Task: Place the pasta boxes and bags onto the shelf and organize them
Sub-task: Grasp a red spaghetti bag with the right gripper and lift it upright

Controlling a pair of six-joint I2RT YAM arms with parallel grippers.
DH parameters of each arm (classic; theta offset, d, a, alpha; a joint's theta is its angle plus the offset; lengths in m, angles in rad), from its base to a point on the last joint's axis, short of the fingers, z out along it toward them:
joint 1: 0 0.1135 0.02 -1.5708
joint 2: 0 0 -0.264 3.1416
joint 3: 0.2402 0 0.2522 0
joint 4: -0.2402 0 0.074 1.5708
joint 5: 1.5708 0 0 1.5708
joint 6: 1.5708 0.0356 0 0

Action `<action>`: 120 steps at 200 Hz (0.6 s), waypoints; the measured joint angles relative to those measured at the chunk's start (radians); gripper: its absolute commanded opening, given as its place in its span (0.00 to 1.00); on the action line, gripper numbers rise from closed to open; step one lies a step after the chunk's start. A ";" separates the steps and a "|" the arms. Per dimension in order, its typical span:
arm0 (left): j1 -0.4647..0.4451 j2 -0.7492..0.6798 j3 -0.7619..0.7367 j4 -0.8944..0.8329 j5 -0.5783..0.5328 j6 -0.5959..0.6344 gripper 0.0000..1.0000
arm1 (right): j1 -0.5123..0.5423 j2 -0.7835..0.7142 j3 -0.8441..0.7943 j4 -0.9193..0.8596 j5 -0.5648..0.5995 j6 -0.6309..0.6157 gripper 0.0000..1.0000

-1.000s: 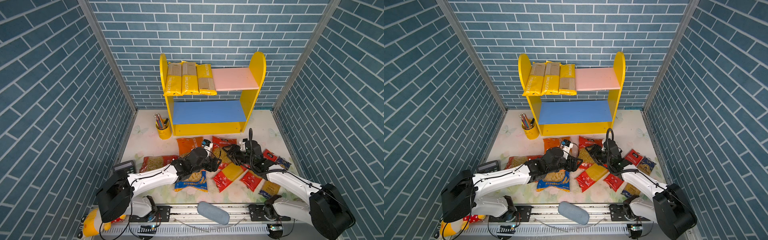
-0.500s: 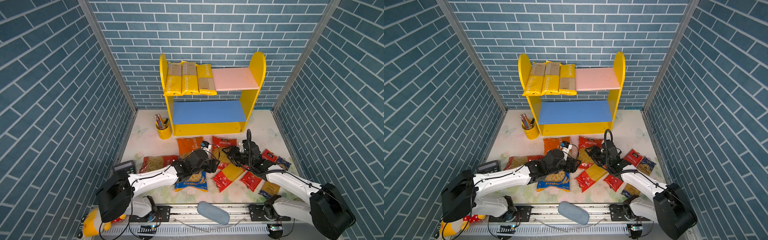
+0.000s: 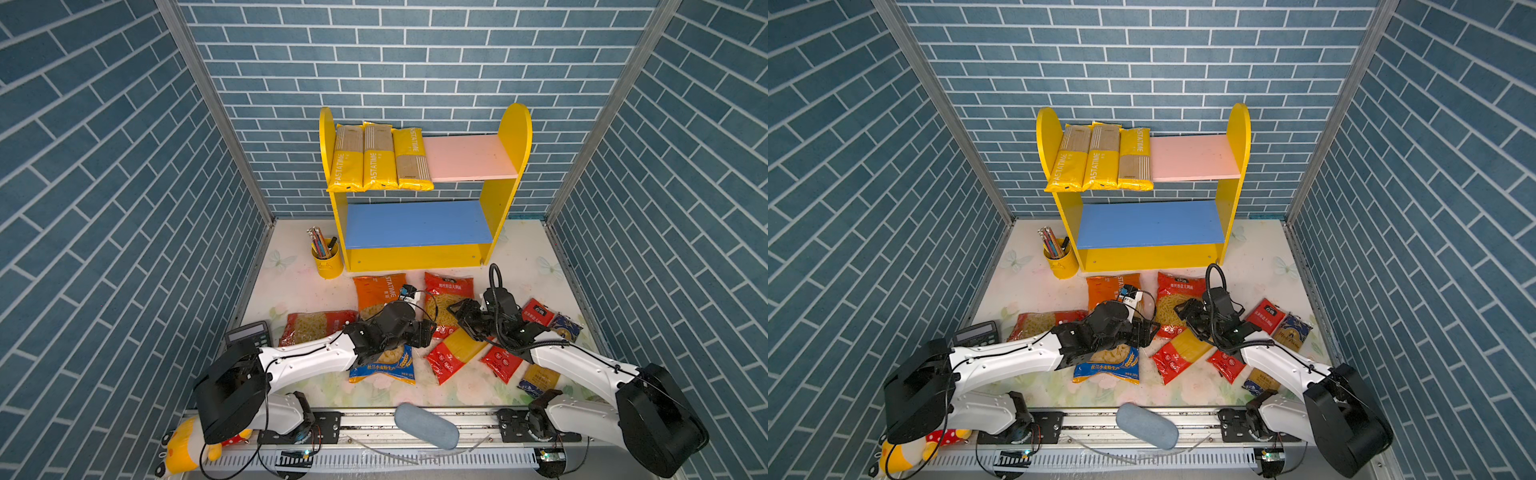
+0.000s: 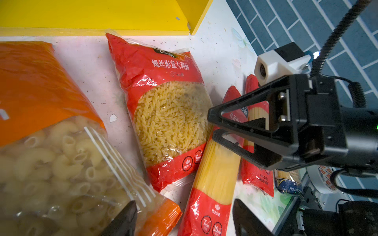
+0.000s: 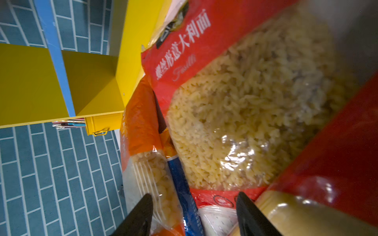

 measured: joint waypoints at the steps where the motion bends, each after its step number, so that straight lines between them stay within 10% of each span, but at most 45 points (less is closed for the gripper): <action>1: 0.000 0.000 0.000 0.000 0.000 0.000 0.74 | 0.000 0.000 -0.001 0.000 0.000 0.000 0.66; 120: 0.000 -0.044 -0.077 0.017 -0.006 -0.003 0.75 | 0.001 -0.258 -0.047 -0.348 0.113 -0.057 0.66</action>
